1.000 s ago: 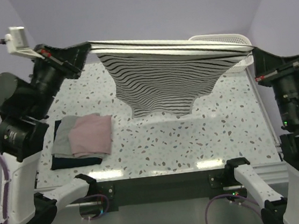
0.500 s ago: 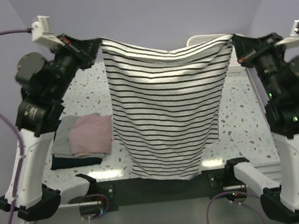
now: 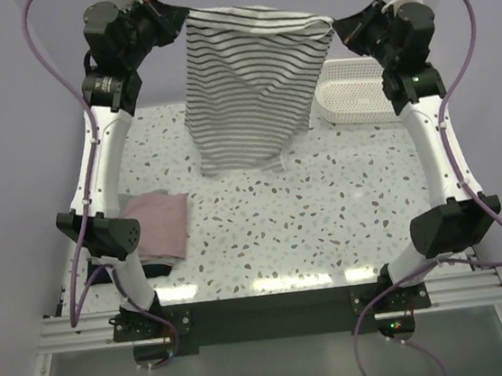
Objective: Fold and stack the tank tops
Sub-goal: Flatten the tank top out
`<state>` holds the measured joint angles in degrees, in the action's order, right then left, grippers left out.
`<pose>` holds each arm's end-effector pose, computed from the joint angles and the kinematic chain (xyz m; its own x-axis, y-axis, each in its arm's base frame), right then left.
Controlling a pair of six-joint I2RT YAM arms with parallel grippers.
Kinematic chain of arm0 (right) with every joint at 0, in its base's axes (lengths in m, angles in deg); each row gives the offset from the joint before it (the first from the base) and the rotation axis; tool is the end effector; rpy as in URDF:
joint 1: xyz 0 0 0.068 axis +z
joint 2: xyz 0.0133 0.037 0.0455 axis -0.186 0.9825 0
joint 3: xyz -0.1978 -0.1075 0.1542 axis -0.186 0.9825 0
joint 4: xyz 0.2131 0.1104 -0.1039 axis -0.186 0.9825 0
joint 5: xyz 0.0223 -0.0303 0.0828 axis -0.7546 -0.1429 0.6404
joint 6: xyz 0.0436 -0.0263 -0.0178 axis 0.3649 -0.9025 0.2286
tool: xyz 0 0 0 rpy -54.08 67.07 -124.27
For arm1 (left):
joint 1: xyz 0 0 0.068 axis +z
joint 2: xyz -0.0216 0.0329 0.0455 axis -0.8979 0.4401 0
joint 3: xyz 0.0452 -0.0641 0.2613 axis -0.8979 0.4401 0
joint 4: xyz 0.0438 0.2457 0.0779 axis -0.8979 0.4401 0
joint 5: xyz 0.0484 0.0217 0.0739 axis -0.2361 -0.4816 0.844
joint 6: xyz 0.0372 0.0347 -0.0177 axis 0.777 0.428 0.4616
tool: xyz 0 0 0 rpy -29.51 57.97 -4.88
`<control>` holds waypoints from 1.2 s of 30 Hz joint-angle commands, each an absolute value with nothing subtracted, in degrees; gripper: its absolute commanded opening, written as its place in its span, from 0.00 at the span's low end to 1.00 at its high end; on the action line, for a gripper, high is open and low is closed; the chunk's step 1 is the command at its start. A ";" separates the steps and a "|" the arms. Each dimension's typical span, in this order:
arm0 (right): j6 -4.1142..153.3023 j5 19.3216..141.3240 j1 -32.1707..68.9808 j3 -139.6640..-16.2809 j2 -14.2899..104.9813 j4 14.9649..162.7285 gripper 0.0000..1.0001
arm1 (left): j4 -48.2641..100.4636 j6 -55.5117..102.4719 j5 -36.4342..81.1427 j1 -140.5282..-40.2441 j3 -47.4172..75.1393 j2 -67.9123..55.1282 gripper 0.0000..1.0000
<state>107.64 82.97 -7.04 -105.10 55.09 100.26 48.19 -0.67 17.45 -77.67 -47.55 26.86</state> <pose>0.3590 0.0295 0.4867 -0.1557 0.6220 -0.7674 -0.1846 0.7449 0.6412 0.3960 -0.1055 0.5307 -0.1964 -0.5373 -0.8202 0.4160 0.7118 -0.5659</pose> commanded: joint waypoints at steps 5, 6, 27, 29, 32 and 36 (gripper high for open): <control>107.68 85.16 -7.21 -105.37 50.49 94.85 0.00 | 38.05 2.18 14.52 -76.19 -33.09 10.87 0.00; 107.77 85.51 -7.21 -102.65 48.66 94.58 0.00 | 37.96 2.28 14.71 -76.19 -26.97 9.36 0.00; 105.66 77.00 -7.73 -28.71 22.72 108.37 0.00 | 32.76 -6.86 6.62 -80.23 60.98 -18.16 0.01; 105.40 76.03 -7.73 -28.35 21.75 110.74 0.00 | 34.00 -7.74 7.06 -82.77 62.03 -19.48 0.03; 105.22 73.74 -8.00 -29.14 18.85 114.96 0.12 | 37.60 -7.74 8.46 -86.20 61.95 -20.71 0.11; 106.36 72.86 -8.09 -32.04 13.58 120.76 0.42 | 42.69 -7.04 8.73 -86.83 61.77 -23.61 0.32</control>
<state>106.24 75.21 -7.76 -28.62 16.82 115.36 38.42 -6.79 8.84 -86.54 62.15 -21.22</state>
